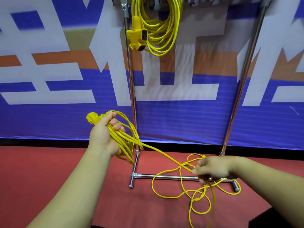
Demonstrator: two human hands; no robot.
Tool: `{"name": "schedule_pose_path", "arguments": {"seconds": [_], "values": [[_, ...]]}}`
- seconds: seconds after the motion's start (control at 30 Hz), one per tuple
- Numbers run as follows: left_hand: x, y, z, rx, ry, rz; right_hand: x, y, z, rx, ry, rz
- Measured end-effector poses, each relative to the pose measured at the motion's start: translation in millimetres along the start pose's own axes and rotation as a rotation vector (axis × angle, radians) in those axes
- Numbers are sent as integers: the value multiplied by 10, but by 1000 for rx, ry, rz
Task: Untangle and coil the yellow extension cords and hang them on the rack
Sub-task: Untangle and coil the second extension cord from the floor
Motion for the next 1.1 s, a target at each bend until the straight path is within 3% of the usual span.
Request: {"name": "schedule_pose_path", "arguments": {"seconds": [0.13, 0.23, 0.37, 0.43, 0.53, 0.73, 1.1], "values": [[12, -29, 33, -41, -5, 1, -49, -73, 81, 69, -82, -66], [26, 69, -4, -15, -34, 14, -37, -126, 222, 140, -319, -101], [63, 330, -141, 102, 6, 81, -83, -82, 526, -33, -577, -120], [51, 454, -232, 162, 42, 100, -131, -61, 675, 89, -702, -102], [41, 589, -353, 242, 73, 90, -135, -172, 808, 491, -812, -69], [141, 816, -458, 334, 96, 124, -137, 17, 808, 869, -659, 20], [168, 1132, -587, 494, 190, 179, -187, 292, 849, 705, -500, 174]]}}
Point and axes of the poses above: each hand's wrist, its own x-axis towards the middle knuckle, its own z-axis out of the back of the hand, y = z × x, the point moved 7 cm from there along x, towards the middle knuckle, and after that the axes turned 4 degrees about z, right-handed, at the moved point
